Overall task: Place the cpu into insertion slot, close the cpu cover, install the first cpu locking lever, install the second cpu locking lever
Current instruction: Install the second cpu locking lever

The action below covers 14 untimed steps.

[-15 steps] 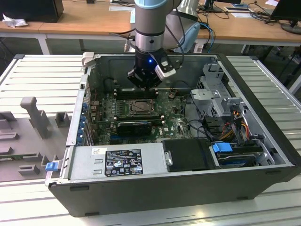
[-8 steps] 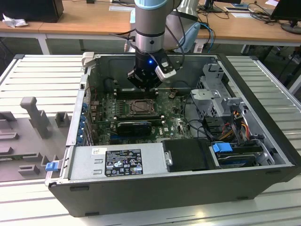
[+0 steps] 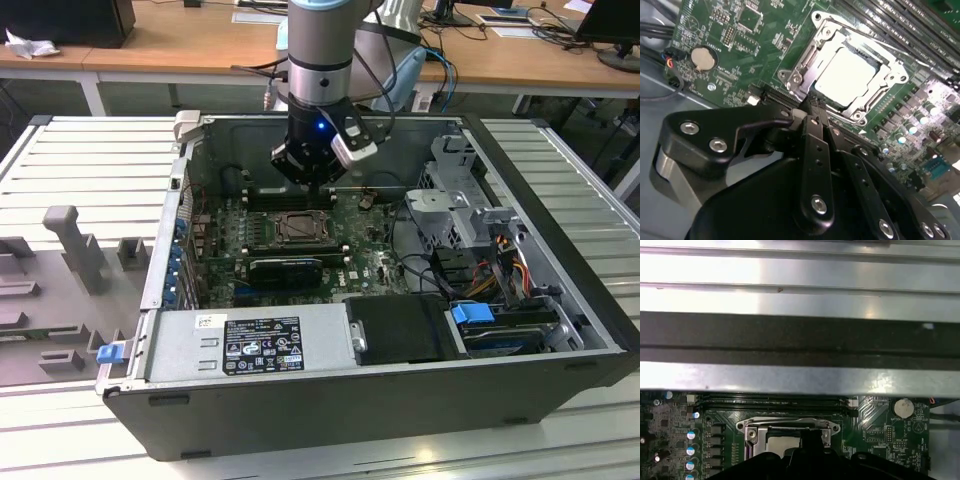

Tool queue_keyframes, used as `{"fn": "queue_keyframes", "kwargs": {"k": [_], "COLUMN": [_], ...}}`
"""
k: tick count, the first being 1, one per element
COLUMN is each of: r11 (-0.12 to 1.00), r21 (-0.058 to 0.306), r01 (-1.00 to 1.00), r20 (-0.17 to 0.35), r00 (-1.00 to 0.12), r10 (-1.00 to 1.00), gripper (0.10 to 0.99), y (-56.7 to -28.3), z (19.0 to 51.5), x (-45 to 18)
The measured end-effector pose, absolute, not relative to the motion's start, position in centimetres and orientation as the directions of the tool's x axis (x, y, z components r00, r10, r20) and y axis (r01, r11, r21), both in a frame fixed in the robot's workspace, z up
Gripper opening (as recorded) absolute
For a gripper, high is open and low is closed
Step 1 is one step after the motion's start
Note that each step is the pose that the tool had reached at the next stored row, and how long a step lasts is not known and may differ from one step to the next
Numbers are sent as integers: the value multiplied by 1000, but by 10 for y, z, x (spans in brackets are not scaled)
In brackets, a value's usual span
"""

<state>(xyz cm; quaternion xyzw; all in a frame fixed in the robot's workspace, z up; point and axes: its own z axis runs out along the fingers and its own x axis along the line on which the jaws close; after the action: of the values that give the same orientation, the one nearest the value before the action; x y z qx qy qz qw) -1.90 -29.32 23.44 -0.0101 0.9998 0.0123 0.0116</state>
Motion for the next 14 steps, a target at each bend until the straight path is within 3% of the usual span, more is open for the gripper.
{"fn": "queue_keyframes", "kwargs": {"k": [14], "r11": [1000], "r21": [23], "r01": [-20], "r20": [-23], "r00": [-1000], "r10": [-20], "gripper": [106], "y": [-303], "z": [248], "x": [-19]}}
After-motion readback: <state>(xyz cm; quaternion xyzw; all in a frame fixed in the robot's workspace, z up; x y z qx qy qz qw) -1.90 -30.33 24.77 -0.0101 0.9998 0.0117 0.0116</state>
